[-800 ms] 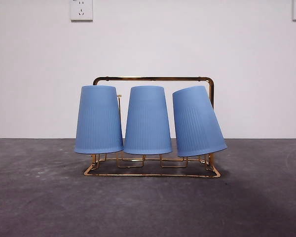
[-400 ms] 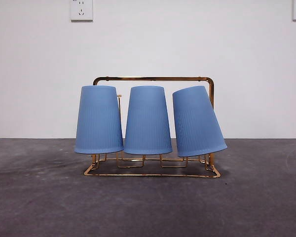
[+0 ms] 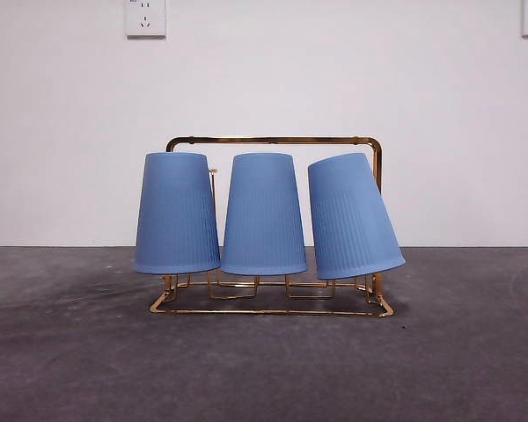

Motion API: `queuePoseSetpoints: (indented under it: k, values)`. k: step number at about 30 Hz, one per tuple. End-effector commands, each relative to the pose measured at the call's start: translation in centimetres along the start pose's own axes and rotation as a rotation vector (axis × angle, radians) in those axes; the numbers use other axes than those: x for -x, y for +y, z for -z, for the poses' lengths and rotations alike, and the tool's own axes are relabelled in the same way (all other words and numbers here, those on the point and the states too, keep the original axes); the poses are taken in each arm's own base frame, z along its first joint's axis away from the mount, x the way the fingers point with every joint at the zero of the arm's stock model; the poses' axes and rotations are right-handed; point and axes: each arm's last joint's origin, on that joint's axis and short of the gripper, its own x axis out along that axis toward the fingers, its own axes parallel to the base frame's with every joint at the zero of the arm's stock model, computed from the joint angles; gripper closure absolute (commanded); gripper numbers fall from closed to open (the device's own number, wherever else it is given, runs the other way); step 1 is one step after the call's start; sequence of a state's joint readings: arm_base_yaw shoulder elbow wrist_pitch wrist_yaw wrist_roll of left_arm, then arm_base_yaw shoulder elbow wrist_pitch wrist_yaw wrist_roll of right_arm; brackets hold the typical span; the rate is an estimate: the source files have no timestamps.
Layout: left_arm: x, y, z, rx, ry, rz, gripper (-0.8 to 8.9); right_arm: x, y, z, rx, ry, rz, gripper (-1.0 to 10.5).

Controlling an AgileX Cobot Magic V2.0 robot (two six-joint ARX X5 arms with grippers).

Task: The left arm pick up the left cup on cup holder and place it on desk, then the right arm insert the right cup into the first cup, and then the left arm insert the mid cup into the first cup

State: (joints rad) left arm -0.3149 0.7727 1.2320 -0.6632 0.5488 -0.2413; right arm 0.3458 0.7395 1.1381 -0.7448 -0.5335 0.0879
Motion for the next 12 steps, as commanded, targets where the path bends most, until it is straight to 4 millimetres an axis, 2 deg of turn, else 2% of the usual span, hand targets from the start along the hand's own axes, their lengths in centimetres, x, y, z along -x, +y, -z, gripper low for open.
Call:
queuePoseSetpoints:
  k: [1,8,10,12]
  values:
    - [0.00,-0.46,-0.28,-0.036,0.018,0.074,7.93,0.13,0.41,-0.32,0.052,-0.001,-0.041,9.4]
    - [-0.05,-0.48,0.05,-0.037,0.050,0.084,7.69,0.14,0.42,-0.18,0.024,0.012,-0.042,9.4]
    - [-0.12,-0.43,0.09,-0.042,0.056,0.083,7.04,0.14,0.42,-0.19,0.024,0.012,-0.042,9.3]
    - [-0.32,-0.30,0.15,-0.047,0.067,0.081,5.66,0.13,0.42,-0.19,0.022,0.012,-0.041,8.2]
